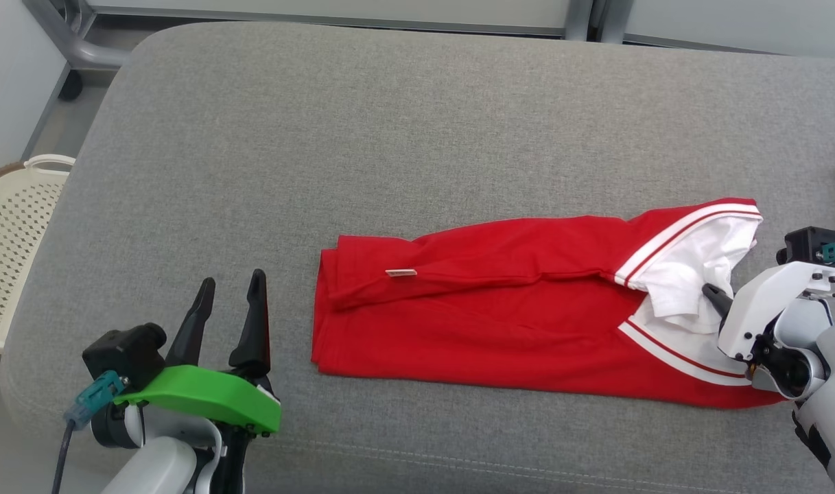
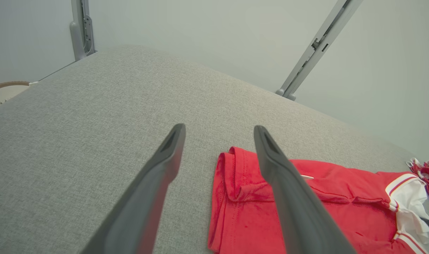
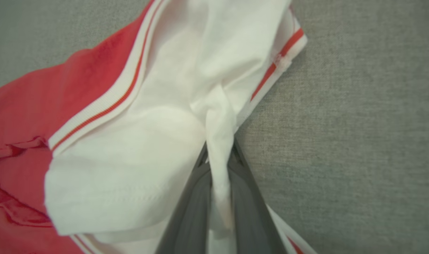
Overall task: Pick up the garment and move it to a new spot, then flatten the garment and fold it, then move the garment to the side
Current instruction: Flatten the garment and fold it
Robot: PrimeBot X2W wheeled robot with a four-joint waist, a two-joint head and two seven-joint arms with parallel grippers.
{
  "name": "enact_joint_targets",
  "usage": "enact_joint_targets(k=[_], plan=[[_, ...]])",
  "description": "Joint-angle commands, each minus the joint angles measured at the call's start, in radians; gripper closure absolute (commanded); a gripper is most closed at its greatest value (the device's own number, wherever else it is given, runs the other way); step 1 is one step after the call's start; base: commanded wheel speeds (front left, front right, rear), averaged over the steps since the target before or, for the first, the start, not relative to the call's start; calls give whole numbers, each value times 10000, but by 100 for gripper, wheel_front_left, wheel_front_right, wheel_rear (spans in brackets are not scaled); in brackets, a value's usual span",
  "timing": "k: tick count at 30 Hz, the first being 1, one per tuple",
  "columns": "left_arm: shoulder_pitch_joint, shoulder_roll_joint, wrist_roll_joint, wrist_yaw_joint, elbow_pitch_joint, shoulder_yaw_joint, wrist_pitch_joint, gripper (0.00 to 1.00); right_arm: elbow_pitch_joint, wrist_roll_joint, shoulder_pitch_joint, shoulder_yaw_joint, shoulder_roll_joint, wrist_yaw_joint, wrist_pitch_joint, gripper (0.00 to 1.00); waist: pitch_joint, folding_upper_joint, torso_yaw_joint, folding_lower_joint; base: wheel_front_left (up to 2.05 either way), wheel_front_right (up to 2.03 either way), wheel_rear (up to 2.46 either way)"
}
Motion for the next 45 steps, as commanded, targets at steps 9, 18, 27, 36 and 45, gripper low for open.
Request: enact_joint_targets(k=[9, 18, 27, 36, 45], plan=[[120, 31, 56, 27, -83, 72, -67, 0, -136, 352, -340, -332, -578, -23, -154, 100, -16, 0, -378, 0, 0, 0, 0], [14, -38, 97, -19, -217, 82, -92, 0, -524, 197, -550, -933, -1471, -22, -30, 100, 11, 0, -954, 0, 0, 0, 0], [-91, -54, 87, -58, -211, 67, -68, 0, -1031, -282, -607, -1599, -1700, -20, 264, 100, 37, 0, -1363, 0, 0, 0, 0], [-64, -119, 8, -74, -145, 89, -84, 0, -2783, -648, -320, -1413, -1383, -19, 989, 100, -125, 0, -1512, 0, 0, 0, 0], [129, -219, -40, -161, -75, 165, -98, 0, -5572, -764, 331, -703, -1100, -14, 2357, 100, -418, 0, -1420, 0, 0, 0, 0]])
